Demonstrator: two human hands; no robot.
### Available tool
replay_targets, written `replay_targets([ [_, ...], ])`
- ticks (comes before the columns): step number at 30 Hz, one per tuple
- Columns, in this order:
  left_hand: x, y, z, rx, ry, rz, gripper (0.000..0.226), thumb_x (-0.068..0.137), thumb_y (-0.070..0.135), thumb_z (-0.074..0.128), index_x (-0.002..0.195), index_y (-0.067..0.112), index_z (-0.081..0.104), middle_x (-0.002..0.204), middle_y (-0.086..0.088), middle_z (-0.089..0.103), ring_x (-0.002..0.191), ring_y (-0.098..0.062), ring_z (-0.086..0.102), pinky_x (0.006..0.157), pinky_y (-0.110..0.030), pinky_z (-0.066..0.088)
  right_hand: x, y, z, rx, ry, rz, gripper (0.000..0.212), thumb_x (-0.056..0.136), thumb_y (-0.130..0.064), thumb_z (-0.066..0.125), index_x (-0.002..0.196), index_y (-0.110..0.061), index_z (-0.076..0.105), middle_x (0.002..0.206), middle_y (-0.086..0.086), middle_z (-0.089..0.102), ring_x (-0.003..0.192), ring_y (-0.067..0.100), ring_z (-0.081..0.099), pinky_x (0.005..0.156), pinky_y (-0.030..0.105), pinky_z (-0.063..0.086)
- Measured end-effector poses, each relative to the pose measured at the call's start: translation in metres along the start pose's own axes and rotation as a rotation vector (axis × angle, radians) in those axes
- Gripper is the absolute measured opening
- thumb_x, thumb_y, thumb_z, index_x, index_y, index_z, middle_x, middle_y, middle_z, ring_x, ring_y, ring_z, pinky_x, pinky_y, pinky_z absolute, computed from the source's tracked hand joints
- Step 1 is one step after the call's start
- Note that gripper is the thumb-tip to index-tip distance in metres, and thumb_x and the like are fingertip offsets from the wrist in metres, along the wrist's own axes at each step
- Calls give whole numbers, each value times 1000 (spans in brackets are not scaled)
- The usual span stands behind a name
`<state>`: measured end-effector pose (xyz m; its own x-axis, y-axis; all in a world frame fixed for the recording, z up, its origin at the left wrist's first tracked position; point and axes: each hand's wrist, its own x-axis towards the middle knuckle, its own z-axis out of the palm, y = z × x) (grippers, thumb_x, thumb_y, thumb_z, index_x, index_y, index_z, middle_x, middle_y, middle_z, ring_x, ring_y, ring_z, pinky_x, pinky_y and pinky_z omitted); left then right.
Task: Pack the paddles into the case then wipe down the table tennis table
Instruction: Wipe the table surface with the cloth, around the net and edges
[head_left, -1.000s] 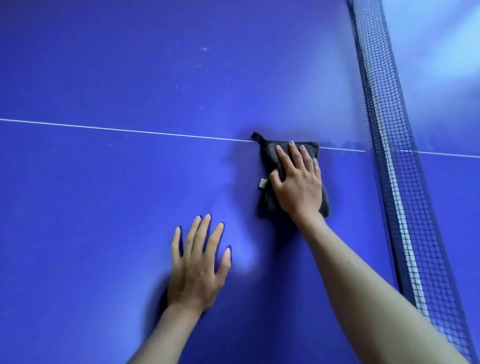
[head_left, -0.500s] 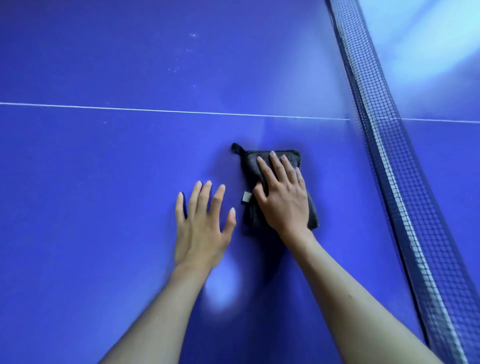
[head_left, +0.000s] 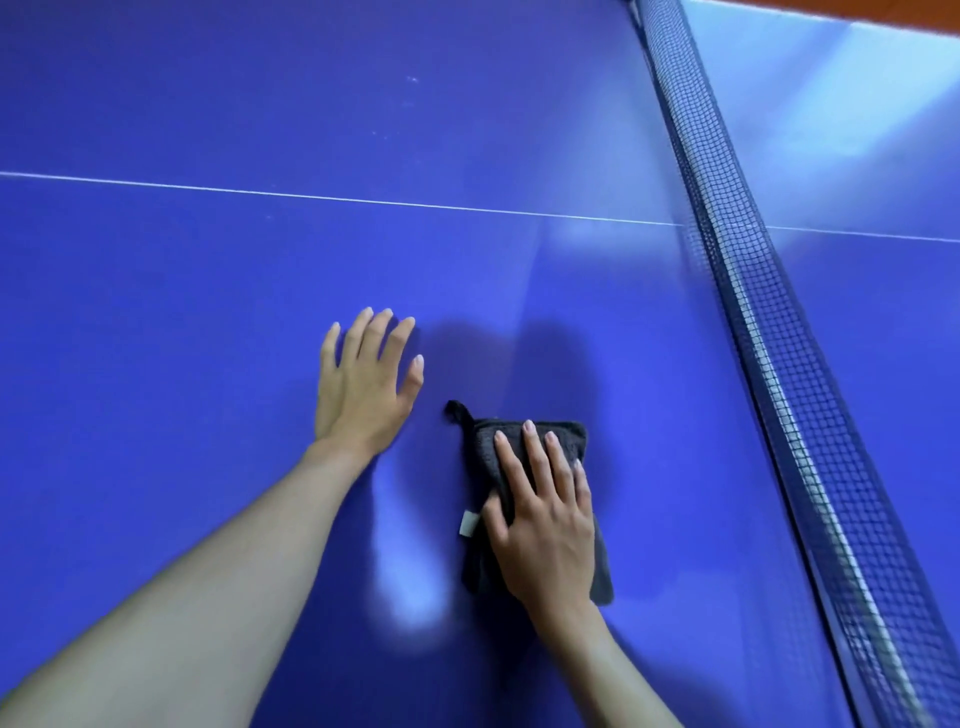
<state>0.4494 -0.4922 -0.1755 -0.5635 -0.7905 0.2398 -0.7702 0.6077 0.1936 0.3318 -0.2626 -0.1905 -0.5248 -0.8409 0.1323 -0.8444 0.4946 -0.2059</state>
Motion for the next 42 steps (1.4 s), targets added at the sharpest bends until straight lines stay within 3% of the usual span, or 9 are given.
replay_targets([
  [4, 3, -13, 6, 8, -42, -39, 56, 109, 48, 26, 151, 18, 45, 158, -7, 43, 153, -27, 29, 127, -51, 15, 55, 1, 9, 25, 15, 7, 65, 93, -44, 47, 157, -40, 43, 168, -5, 35, 158, 19, 28, 126, 48, 27],
  [16, 7, -13, 13, -22, -27, -92, 51, 108, 42, 37, 147, 16, 54, 160, -7, 43, 151, -26, 36, 122, -57, 26, 289, 6, 32, 63, 19, 28, 62, 93, -46, 45, 154, -38, 48, 167, -3, 39, 156, 21, 29, 128, 46, 21],
  [23, 7, -15, 16, -27, -42, -68, 51, 108, 42, 40, 150, 16, 52, 164, -6, 38, 153, -24, 33, 122, -60, 25, 355, 6, 41, 73, -15, 24, 62, 94, -47, 44, 156, -38, 45, 168, -3, 36, 156, 20, 26, 129, 44, 17],
  [29, 10, -16, 17, -18, -57, -63, 52, 106, 43, 42, 150, 17, 52, 163, -7, 39, 154, -25, 31, 123, -60, 23, 333, -2, 41, 83, 9, 43, 63, 94, -46, 39, 155, -36, 48, 166, -2, 40, 155, 22, 30, 128, 44, 20],
  [36, 8, -17, 15, -7, -53, -20, 57, 108, 47, 30, 155, 17, 41, 163, -9, 37, 155, -27, 27, 126, -57, 15, 204, -41, 37, 52, 44, -14, 61, 95, -43, 45, 155, -35, 48, 165, -1, 41, 155, 22, 33, 127, 46, 24],
  [42, 3, -28, -10, -187, 131, -10, 45, 108, 35, 36, 141, 13, 55, 145, -7, 57, 143, -27, 45, 120, -52, 29, 81, -90, 28, 51, 49, -13, 62, 93, -38, 50, 155, -35, 49, 166, -1, 41, 156, 21, 32, 125, 49, 28],
])
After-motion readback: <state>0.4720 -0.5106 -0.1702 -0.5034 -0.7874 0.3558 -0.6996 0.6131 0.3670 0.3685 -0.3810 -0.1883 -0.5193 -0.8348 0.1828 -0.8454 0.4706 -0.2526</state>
